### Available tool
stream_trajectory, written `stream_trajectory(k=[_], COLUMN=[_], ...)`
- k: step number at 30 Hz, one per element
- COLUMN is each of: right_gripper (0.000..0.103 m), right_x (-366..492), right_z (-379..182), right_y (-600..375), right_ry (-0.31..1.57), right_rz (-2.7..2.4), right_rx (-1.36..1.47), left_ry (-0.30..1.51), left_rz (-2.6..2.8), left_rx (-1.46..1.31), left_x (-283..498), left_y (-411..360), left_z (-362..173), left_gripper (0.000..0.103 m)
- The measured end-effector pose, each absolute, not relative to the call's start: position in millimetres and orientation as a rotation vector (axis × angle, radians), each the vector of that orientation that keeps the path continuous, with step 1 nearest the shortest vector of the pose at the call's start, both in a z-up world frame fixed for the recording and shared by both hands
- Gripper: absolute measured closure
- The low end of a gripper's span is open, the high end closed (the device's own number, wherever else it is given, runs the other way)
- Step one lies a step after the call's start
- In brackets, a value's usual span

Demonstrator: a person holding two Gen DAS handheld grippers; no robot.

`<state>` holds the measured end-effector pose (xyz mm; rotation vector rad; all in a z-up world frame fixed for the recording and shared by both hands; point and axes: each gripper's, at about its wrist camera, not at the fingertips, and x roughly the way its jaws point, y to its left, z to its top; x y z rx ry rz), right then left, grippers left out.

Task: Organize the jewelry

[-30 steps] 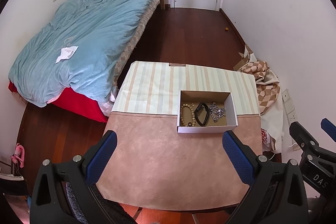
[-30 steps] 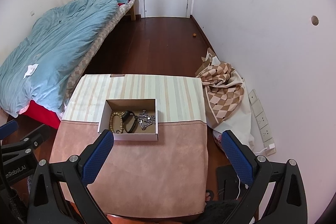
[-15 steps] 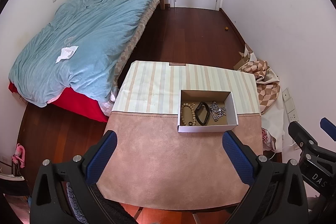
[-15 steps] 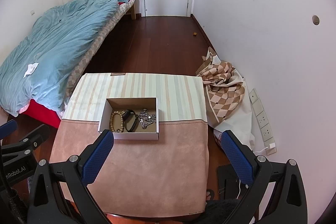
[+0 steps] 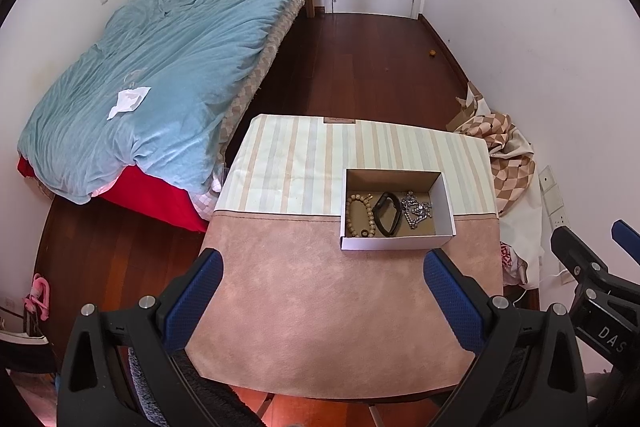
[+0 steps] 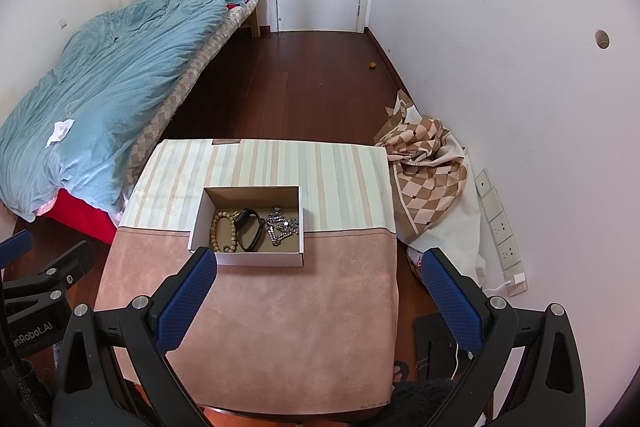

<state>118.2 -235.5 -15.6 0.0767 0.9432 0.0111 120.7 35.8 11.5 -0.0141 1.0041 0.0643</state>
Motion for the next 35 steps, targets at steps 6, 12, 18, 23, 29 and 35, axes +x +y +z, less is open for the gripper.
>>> stream_trajectory(k=[6,12,18,23,29,35], right_gripper=[0.0,0.0,0.0,0.0,0.0,0.0], right_x=[118.1,118.0,117.5,117.1,117.0,116.5], right_z=[-16.7,-16.9,-16.9,-15.9,-15.3,-14.3], right_y=[-236.5,-238.9,-242.5,-244.7,-247.0,-247.2], right_ry=[0.943,0.946,0.945,0.943,0.944,0.945], right_rz=[0.009,0.01,0.009,0.007,0.006,0.004], right_rx=[0.074,0.074,0.074,0.074,0.075,0.07], left_ry=[1.003,1.0,0.999,0.999,1.001,0.995], left_rz=[0.061,0.057,0.055,0.052,0.051,0.046], left_rx=[-0.011,-0.005,-0.003,-0.003,-0.006,-0.011], left_x=[119.9,117.8,117.0,117.4,118.2,118.1], left_y=[35.0,33.5,29.9,25.9,23.8,24.0], left_z=[11.0,11.9,13.8,15.1,15.2,15.2], left_gripper=[0.001,0.001,0.001,0.001,0.001,0.001])
